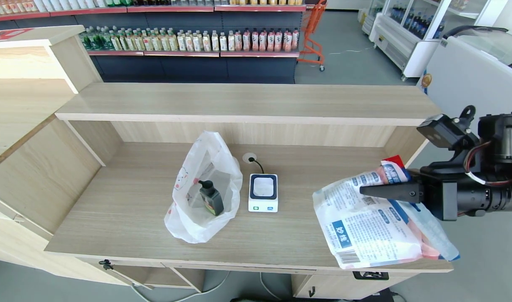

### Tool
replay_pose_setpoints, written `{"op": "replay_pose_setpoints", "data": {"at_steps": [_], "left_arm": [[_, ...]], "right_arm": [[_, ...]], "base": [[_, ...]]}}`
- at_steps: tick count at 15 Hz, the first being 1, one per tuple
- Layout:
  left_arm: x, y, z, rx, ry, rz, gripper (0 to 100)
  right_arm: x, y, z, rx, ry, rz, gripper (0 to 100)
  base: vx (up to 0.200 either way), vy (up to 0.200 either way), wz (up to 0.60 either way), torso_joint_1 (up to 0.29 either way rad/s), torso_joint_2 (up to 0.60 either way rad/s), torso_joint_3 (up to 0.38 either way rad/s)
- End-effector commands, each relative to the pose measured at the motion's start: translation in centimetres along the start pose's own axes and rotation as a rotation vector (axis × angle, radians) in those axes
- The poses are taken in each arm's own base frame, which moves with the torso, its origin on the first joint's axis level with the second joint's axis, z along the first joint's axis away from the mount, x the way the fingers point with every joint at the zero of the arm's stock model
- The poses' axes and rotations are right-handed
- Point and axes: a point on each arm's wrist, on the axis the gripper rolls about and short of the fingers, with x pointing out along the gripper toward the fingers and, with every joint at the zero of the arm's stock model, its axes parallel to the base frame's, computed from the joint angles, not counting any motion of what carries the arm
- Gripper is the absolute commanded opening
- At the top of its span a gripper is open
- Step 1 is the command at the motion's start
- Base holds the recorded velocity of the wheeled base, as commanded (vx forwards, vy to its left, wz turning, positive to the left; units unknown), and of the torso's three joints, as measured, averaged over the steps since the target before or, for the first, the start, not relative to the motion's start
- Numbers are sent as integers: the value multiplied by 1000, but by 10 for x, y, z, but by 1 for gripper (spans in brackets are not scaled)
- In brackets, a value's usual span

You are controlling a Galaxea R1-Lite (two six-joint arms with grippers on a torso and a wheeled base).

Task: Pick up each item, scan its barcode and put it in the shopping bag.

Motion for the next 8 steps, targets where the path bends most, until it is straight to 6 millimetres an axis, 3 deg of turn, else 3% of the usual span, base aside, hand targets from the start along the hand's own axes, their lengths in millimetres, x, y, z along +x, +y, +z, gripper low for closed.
{"op": "replay_pose_setpoints", "data": {"at_steps": [1,8], "left_arm": [[0,0,0,-1,-1,0,100],[0,0,0,-1,-1,0,100]], "right_arm": [[6,19,2,-27,6,32,0],[16,21,-10,-1,42,13,0]], "base": [[0,0,0,0,0,0],[0,0,0,0,0,0]]}}
